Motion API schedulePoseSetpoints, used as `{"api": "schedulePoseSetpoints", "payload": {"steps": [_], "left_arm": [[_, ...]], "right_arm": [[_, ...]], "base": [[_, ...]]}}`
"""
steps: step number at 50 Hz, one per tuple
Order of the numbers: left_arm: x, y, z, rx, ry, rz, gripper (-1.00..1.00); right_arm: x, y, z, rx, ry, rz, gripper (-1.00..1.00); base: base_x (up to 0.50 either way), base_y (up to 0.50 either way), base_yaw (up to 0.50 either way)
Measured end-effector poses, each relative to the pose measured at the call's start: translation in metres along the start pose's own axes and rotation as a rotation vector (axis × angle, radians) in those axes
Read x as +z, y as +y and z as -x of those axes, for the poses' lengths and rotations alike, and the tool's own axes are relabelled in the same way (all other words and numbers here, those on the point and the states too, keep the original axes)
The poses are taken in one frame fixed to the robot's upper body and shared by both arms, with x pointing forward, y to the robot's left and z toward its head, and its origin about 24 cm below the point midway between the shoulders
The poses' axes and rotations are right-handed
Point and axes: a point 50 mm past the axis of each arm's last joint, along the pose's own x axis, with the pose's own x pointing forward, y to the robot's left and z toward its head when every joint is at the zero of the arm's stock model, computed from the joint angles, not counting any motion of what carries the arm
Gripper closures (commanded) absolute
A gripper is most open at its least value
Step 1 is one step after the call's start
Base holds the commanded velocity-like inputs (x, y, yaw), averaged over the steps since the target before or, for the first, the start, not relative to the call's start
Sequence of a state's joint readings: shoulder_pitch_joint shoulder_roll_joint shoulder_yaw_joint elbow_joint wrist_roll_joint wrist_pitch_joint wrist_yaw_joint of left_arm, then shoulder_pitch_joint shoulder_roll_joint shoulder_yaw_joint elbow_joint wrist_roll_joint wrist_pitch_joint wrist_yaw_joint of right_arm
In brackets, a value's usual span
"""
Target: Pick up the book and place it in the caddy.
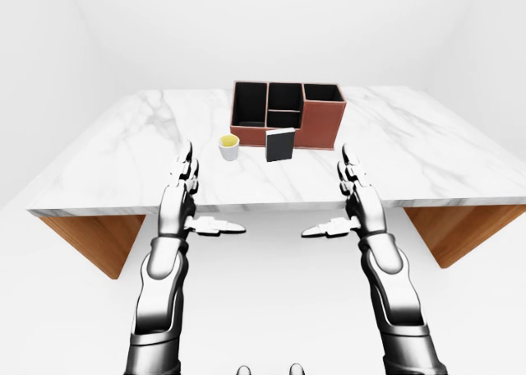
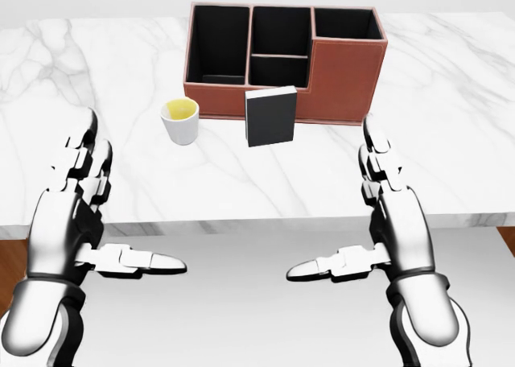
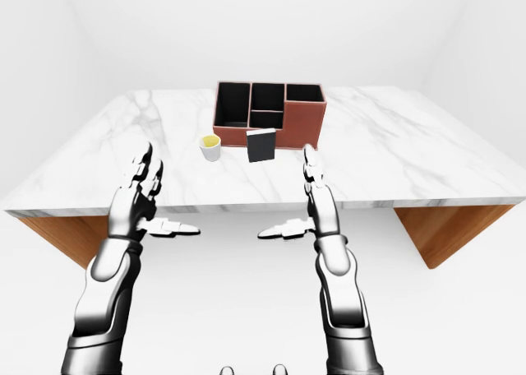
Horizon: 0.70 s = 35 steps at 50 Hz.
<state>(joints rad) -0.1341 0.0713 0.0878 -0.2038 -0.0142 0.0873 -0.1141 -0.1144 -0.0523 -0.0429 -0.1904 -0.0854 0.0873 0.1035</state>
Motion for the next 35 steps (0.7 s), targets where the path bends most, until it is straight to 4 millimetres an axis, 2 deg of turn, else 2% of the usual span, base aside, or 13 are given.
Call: {"api": "schedulePoseSetpoints", "payload": {"steps": [16,25,35], "left_arm": [[0.033,0.011,-0.01,0.005,-0.14,-0.02,-1.0],[0.039,0.012,-0.01,0.011,-0.166,-0.021,-1.0],[0.04,0.016,-0.01,0.025,-0.168,-0.032,-1.0]], "right_arm": [[0.036,-0.005,-0.015,0.022,-0.148,0.06,-1.0],[0.049,-0.007,-0.016,0.025,-0.2,0.086,-1.0],[0.056,-0.009,-0.019,0.019,-0.232,0.08,-1.0]], "base": [[0.0,0.0,0.0],[0.01,0.44,0.0],[0.0,0.01,0.0]]}}
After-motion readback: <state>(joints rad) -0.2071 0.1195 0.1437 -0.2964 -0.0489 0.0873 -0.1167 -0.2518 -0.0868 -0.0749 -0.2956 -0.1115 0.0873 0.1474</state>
